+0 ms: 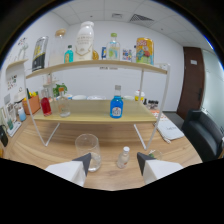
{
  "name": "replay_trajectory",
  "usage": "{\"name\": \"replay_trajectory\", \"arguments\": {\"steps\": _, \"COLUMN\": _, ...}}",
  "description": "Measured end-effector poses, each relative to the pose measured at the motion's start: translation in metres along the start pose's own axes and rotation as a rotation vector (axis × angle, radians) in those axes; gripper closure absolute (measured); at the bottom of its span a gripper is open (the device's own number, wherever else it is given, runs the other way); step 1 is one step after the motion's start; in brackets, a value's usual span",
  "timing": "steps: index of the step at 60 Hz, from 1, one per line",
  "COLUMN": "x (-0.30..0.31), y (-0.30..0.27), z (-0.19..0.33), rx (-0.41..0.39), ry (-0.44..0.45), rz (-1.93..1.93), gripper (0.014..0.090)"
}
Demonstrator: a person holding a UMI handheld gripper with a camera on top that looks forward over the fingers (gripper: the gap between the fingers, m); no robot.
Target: Make me a cup of Mojito.
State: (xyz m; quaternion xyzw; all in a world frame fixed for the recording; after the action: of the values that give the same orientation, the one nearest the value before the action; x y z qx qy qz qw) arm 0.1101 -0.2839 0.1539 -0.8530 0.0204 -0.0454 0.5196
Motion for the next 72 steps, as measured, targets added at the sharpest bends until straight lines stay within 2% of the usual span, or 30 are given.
{"name": "replay_trajectory", "arguments": {"steps": 12, "x": -0.057, "y": -0.011, "z": -0.057, "rx": 0.033, "ry": -0.039, "rz": 0.023, "gripper": 0.019}}
{"name": "replay_trajectory", "arguments": {"steps": 26, "x": -0.115, "y": -0.021, "z": -0.085, "rx": 0.032, "ry": -0.064, "rz": 0.032, "gripper": 0.0186}}
{"name": "replay_trajectory", "arguments": {"steps": 32, "x": -0.138, "y": -0.047, "z": -0.096, "rx": 0.054, "ry": -0.078, "rz": 0.023, "gripper": 0.0184}}
{"name": "replay_trajectory", "arguments": {"steps": 44, "x": -0.186, "y": -0.134, "z": -0.113, "rx": 0.149, "ry": -0.134, "rz": 0.037, "gripper": 0.0181}}
{"name": "replay_trajectory", "arguments": {"steps": 56, "x": -0.229, "y": -0.218, "z": -0.107, "rx": 0.247, "ry": -0.184, "rz": 0.042, "gripper": 0.0182}}
{"name": "replay_trajectory", "arguments": {"steps": 72, "x": -0.262, "y": -0.282, "z": -0.044, "rx": 0.308, "ry": -0.19, "rz": 0.008, "gripper": 0.0192}}
